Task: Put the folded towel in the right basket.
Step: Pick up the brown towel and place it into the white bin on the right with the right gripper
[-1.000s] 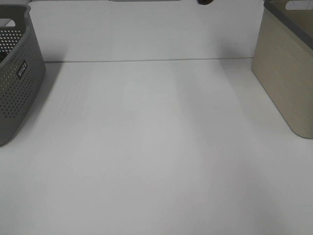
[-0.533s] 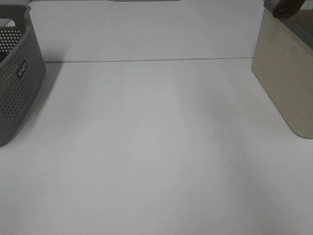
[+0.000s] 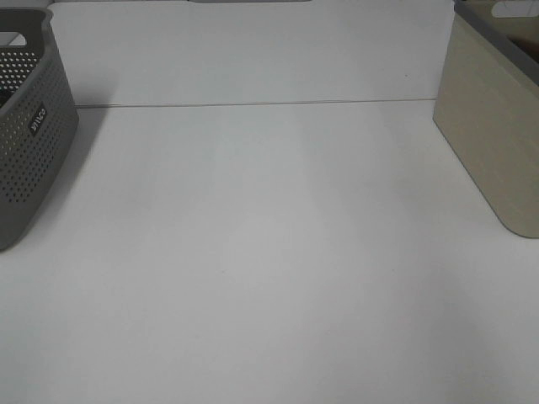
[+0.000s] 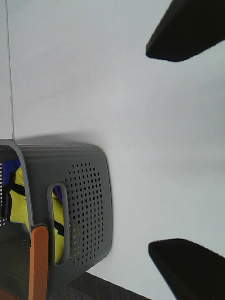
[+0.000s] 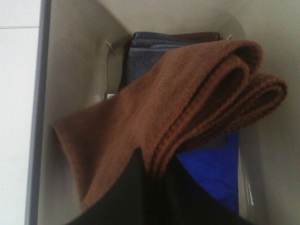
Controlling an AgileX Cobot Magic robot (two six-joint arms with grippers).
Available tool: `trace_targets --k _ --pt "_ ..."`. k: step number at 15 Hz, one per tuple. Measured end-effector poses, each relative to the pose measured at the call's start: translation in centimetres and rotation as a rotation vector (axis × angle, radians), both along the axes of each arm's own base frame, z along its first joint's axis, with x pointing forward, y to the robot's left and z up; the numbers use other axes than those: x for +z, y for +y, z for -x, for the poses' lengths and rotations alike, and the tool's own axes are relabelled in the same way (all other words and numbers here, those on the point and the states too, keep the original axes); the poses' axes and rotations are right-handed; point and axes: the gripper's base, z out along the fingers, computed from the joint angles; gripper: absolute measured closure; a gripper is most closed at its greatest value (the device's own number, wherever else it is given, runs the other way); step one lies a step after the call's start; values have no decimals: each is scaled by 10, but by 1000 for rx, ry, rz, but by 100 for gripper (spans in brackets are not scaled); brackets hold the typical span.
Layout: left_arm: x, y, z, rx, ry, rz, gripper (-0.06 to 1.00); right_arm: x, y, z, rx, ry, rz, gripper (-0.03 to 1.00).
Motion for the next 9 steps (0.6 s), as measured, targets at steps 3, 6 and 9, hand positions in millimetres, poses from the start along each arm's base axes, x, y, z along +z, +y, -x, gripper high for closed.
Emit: trace_targets --k 3,6,9 --pt "0 0 0 0 0 0 -3 -16 -13 -1 9 20 -81 93" --pt "0 0 0 0 0 0 -3 -31 -14 -8 18 47 -104 87" --pt "0 0 0 0 0 0 -3 -38 -17 -10 -5 68 -97 51"
